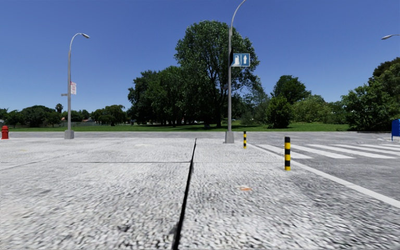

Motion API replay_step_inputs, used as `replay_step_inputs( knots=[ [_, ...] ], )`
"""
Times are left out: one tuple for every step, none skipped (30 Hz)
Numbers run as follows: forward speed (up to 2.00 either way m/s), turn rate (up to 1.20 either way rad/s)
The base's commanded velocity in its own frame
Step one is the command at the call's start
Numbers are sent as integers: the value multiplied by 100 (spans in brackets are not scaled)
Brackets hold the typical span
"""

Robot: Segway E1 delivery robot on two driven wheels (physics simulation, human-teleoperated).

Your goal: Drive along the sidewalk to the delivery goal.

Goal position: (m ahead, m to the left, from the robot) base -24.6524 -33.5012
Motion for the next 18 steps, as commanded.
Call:
replay_step_inputs(
  knots=[
    [200, 0],
    [200, 0],
    [200, 0],
    [200, 0],
    [200, 0],
    [200, 0],
    [200, 0],
    [200, 0],
    [200, 0],
    [200, 0],
    [200, 0],
    [200, 0],
    [200, 0],
    [200, 0],
    [200, 0],
    [200, 0],
    [200, 0],
    [200, 0]
  ],
)
